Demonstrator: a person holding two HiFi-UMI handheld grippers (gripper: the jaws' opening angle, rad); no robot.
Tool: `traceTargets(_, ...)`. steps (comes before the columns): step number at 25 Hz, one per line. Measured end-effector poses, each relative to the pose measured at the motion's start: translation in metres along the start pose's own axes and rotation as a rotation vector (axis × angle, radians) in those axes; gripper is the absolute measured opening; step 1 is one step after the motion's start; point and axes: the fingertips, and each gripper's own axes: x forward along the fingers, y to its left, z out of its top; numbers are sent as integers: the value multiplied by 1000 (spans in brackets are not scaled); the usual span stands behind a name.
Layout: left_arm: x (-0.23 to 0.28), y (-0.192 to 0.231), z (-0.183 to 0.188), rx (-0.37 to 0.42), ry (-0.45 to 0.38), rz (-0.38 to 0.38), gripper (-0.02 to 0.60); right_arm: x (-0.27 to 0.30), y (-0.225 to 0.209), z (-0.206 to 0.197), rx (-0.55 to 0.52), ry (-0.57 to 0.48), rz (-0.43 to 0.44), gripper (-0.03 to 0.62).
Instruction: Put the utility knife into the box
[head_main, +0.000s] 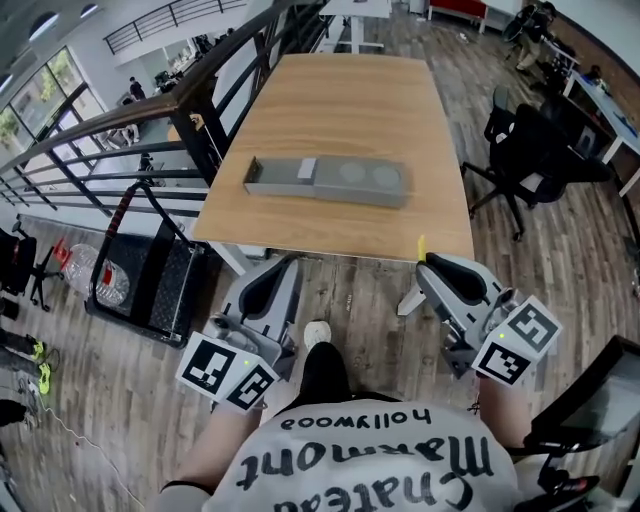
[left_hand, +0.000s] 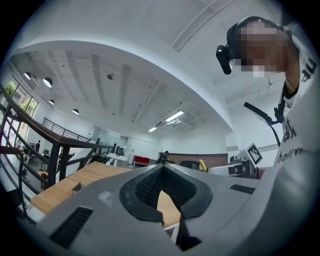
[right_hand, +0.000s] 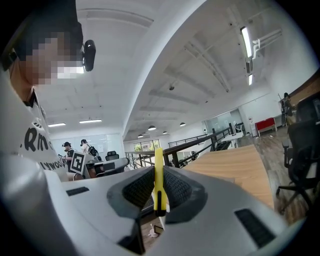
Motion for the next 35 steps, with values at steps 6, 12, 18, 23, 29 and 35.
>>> traceTargets(6, 27, 30, -2, -9, -5, -19, 6, 29, -21, 3, 0, 7, -16, 57)
traceTargets(12, 59, 68, -1, -15, -12, -47, 6, 67, -48, 11, -4, 13, -45, 57)
traceTargets(18, 85, 128, 1, -24, -10, -35, 6, 125, -73, 20, -6, 10, -48, 57)
traceTargets(23, 105, 176, 9, -13, -9, -21, 6, 180, -89, 29, -9, 13, -24, 57)
traceTargets(29, 123, 225, 15, -23, 3, 3, 6, 230, -104, 37, -1, 31, -5, 57)
traceTargets(35, 144, 263, 23, 65, 32, 9, 6, 275, -122, 41, -3, 57, -1, 57)
